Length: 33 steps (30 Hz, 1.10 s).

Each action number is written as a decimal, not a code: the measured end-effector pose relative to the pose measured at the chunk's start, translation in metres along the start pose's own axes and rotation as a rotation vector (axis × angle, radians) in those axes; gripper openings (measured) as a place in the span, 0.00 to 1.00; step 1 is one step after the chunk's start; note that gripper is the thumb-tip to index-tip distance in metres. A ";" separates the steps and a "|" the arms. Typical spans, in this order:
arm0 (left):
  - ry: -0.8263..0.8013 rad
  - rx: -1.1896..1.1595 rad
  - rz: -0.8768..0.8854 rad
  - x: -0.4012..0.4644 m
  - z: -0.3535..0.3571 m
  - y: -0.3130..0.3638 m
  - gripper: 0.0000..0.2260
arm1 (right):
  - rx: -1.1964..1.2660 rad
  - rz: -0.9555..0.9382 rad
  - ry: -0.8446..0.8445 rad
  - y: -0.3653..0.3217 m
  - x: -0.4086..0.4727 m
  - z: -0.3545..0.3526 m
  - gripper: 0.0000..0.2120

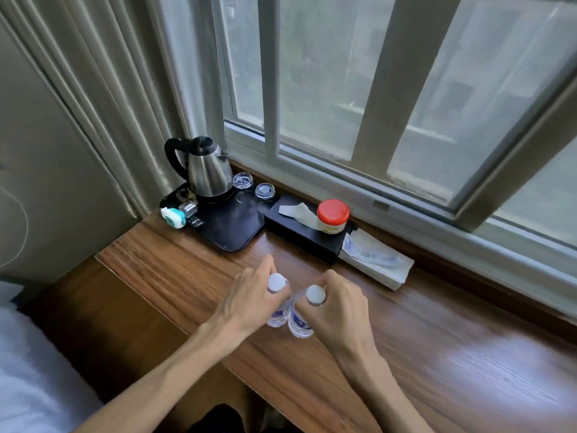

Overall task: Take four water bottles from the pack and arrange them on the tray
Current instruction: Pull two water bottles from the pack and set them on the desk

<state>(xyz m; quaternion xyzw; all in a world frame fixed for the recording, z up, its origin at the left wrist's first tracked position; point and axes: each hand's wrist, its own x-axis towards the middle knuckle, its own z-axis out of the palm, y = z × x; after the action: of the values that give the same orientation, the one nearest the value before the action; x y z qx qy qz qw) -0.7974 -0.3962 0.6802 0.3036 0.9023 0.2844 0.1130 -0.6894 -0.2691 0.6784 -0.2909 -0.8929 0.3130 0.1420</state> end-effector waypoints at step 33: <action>-0.257 -0.023 0.322 0.218 -0.025 -0.051 0.12 | -0.175 0.298 0.232 -0.044 0.169 0.073 0.10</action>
<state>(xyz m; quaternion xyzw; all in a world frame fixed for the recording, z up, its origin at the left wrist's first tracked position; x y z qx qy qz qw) -1.0041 -0.3072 0.6636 0.4763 0.8171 0.2677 0.1839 -0.8740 -0.2291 0.6625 -0.4651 -0.8415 0.2160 0.1699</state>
